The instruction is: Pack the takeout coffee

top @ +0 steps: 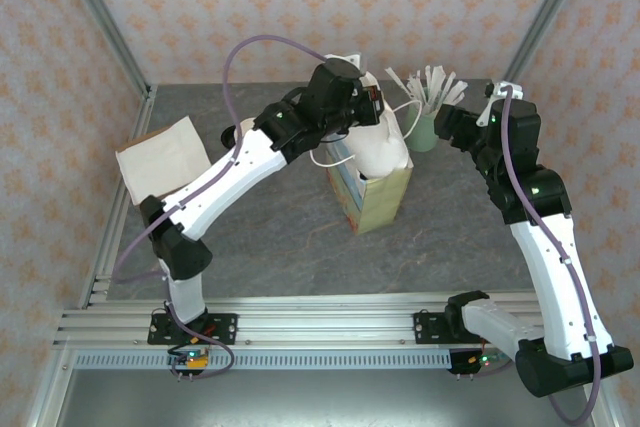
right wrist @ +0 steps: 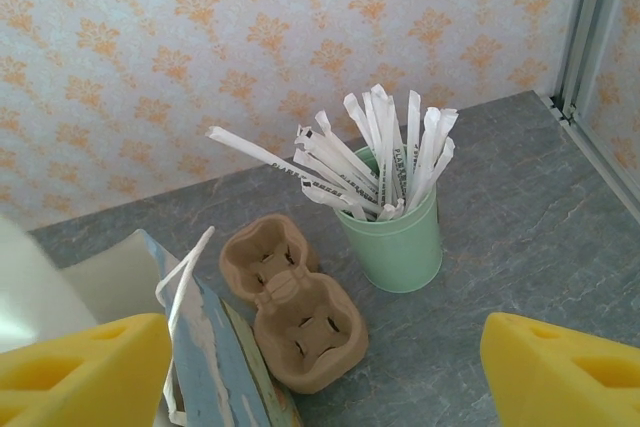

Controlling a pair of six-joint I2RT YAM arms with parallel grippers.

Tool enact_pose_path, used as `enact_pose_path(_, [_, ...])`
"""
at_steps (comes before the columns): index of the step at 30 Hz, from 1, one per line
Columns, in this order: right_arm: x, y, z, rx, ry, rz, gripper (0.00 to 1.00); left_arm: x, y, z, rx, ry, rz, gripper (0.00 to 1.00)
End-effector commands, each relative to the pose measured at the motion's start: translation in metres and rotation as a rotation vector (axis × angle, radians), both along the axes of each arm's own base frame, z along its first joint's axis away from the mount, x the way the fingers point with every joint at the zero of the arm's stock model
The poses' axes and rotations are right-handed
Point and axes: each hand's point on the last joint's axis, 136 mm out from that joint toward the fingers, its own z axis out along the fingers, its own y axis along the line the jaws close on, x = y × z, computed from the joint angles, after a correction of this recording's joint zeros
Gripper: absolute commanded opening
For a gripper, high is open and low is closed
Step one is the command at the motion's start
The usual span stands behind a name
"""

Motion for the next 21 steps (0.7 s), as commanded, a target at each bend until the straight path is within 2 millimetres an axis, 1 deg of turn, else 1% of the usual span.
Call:
enact_pose_path(1, [0.000,0.000,0.000,0.018,-0.008,-0.003,0.81,0.010,-0.001,0.019,-0.037,-0.042,0.037,0.00])
enact_pose_path(3, [0.000,0.000,-0.001,0.017,-0.006,-0.001,0.81,0.010,-0.003,0.019,-0.036,-0.039,0.033,0.00])
enact_pose_path(4, [0.001,0.000,-0.002,0.018,-0.004,0.001,0.81,0.015,-0.010,0.002,-0.016,-0.012,0.022,0.00])
enact_pose_path(7, [0.001,0.000,-0.004,0.011,0.000,0.000,0.81,0.011,-0.016,-0.015,0.012,0.021,-0.003,0.00])
enact_pose_path(9, [0.002,0.000,-0.005,0.009,0.002,-0.001,0.82,0.007,-0.017,-0.022,0.035,0.025,-0.015,0.00])
enact_pose_path(10, [0.002,0.000,-0.007,0.009,0.006,0.001,0.82,0.005,-0.017,-0.023,0.045,0.023,-0.023,0.03])
enact_pose_path(12, [0.004,0.001,-0.007,0.011,0.008,0.006,0.81,0.002,-0.015,-0.024,0.065,0.018,-0.034,0.12])
enact_pose_path(15, [0.004,0.004,-0.008,0.012,0.010,0.021,0.81,0.000,-0.011,-0.028,0.111,0.010,-0.042,0.28])
enact_pose_path(16, [0.004,0.006,-0.007,0.013,0.008,0.033,0.82,-0.004,-0.003,-0.015,0.114,-0.013,-0.037,0.31])
enact_pose_path(21, [0.001,0.017,-0.003,0.040,-0.017,0.096,0.81,-0.010,0.014,0.002,0.160,-0.064,-0.064,0.47])
